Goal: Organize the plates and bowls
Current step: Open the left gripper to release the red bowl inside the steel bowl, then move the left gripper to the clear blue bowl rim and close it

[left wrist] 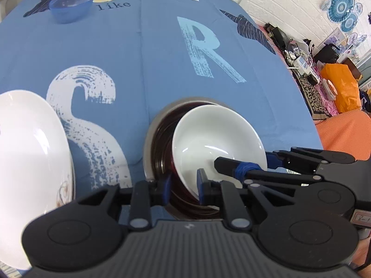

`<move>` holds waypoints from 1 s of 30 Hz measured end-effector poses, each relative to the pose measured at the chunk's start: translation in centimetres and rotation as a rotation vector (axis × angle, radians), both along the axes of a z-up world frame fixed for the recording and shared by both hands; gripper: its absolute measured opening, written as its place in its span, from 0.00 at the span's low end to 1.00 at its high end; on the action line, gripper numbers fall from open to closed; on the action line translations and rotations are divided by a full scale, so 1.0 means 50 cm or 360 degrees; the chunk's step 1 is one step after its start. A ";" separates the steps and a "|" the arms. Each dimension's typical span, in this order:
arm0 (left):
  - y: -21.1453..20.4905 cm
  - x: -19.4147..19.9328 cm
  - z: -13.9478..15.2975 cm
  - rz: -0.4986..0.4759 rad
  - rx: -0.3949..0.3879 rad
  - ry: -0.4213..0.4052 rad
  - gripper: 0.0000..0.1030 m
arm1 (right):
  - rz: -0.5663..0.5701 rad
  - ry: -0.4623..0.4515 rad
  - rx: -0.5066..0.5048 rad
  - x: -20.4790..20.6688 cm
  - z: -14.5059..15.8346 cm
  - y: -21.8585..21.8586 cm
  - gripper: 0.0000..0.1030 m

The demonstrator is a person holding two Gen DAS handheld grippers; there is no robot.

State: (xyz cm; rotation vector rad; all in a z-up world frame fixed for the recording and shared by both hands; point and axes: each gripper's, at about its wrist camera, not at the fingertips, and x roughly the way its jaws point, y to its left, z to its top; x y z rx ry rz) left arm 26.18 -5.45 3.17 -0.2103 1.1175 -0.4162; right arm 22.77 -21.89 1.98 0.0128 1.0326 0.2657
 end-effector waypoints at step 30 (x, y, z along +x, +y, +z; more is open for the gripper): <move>0.416 0.517 0.061 0.0607 0.0025 -0.0160 0.57 | 0.0142 -0.0130 0.0265 0.569 0.052 0.299 0.26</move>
